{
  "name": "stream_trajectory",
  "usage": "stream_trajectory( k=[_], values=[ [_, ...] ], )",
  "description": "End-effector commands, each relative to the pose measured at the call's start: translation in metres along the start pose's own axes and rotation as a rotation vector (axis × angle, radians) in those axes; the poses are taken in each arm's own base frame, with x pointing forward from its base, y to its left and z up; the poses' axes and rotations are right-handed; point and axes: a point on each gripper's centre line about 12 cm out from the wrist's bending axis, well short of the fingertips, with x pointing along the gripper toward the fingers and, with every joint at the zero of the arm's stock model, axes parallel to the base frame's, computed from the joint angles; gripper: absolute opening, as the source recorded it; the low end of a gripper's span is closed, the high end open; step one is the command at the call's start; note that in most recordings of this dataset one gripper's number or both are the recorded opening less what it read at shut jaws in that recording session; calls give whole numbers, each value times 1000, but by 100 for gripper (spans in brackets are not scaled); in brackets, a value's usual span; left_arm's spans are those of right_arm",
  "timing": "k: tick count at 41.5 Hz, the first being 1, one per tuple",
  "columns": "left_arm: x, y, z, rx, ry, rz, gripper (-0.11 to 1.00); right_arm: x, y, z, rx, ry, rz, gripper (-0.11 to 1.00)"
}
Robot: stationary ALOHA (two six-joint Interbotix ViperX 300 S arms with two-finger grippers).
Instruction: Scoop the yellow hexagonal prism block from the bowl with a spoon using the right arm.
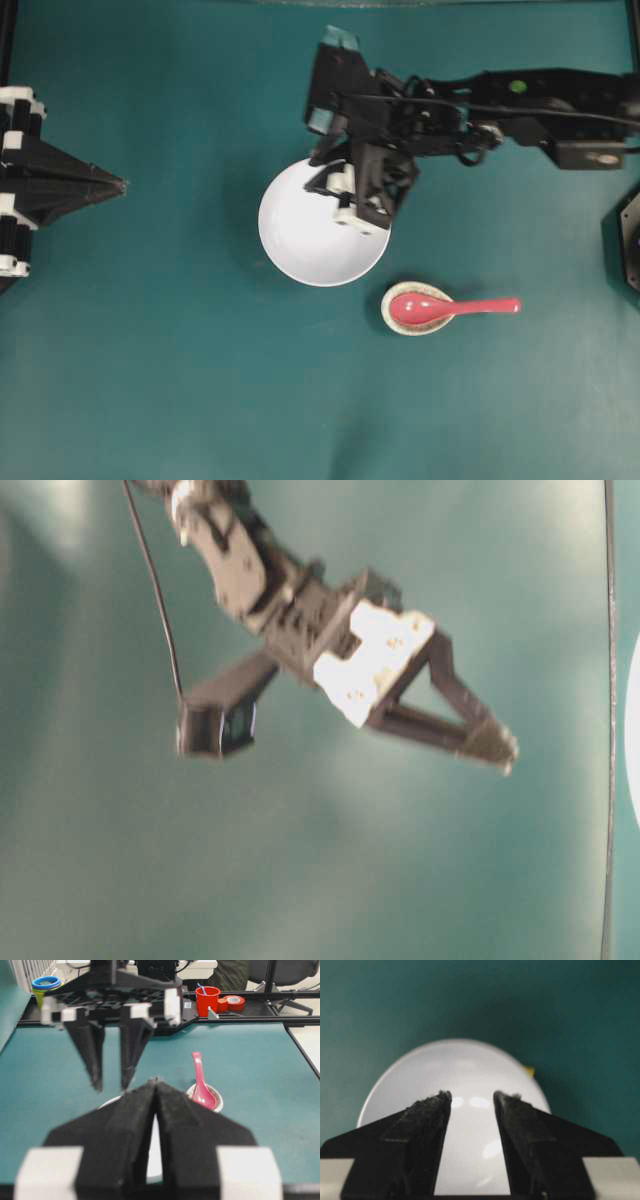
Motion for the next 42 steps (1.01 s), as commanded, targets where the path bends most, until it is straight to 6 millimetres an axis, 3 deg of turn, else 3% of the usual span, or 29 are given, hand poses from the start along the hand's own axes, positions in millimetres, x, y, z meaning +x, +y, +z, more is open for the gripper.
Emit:
stream_trajectory(
  k=[1, 18, 29, 42],
  values=[
    [2, 0, 7, 5, -20, 0, 0, -9, -2, 22, 3, -27, 1, 46],
    [1, 0, 8, 6, -24, 2, 0, 18, -20, 25, 5, 59, -37, 46],
    [1, 0, 8, 9, -26, 0, 0, 36, -45, 34, 235, 88, -83, 46],
    [1, 0, 8, 20, -28, 0, 0, 59, -56, 44, 266, 226, -105, 46]
  ],
)
